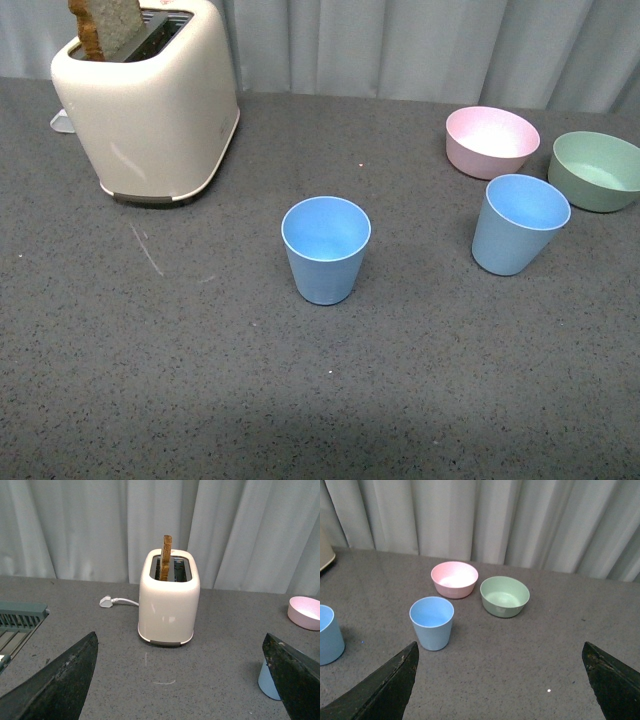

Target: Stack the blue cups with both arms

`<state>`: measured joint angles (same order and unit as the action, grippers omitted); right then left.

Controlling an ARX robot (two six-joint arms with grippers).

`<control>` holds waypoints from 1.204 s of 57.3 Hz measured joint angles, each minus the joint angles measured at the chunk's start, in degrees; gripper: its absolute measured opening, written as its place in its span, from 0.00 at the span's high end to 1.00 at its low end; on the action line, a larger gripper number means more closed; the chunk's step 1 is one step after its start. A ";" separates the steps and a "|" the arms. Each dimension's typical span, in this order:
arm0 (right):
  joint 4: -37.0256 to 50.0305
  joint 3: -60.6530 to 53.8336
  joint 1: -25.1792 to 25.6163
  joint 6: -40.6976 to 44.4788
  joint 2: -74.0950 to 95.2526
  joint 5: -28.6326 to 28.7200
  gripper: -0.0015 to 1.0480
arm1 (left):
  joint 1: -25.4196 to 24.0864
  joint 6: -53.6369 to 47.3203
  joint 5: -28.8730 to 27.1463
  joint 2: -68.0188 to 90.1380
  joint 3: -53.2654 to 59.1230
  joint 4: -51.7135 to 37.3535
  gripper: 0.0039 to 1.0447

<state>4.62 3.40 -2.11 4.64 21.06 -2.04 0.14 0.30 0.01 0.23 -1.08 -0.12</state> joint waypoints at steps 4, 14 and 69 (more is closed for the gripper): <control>6.10 2.12 1.18 -3.28 11.32 0.57 0.09 | 0.00 0.00 0.00 0.00 0.00 0.00 0.06; 17.62 11.82 2.03 -10.60 41.92 0.61 0.09 | 0.00 0.00 0.00 0.00 0.00 0.00 0.06; -5.25 57.44 -2.67 -17.27 96.37 -0.52 0.36 | 0.00 -0.02 0.00 0.00 0.00 0.00 0.06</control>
<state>-0.62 60.84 -4.78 -12.62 117.43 -2.57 0.14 0.27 0.01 0.23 -1.08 -0.12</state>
